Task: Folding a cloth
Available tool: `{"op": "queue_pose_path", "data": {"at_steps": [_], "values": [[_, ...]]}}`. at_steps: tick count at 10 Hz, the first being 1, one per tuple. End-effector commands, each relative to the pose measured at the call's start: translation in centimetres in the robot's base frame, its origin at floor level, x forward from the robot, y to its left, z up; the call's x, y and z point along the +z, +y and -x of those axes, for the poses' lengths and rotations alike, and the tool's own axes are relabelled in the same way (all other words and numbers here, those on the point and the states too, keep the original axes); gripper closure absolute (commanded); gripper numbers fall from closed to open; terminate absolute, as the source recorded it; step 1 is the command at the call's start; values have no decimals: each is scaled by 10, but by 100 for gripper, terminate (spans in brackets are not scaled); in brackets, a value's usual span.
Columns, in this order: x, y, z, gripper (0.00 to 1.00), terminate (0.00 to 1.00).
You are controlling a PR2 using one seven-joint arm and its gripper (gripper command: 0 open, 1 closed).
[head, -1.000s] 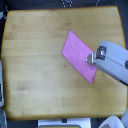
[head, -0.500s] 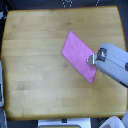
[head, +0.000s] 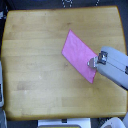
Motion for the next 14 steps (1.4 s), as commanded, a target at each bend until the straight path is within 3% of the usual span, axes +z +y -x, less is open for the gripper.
{"op": "queue_pose_path", "data": {"at_steps": [1, 8, 14], "values": [[-9, -7, 2, 100, 0], [-8, -4, -10, 100, 0], [-4, -4, -7, 100, 0]]}}
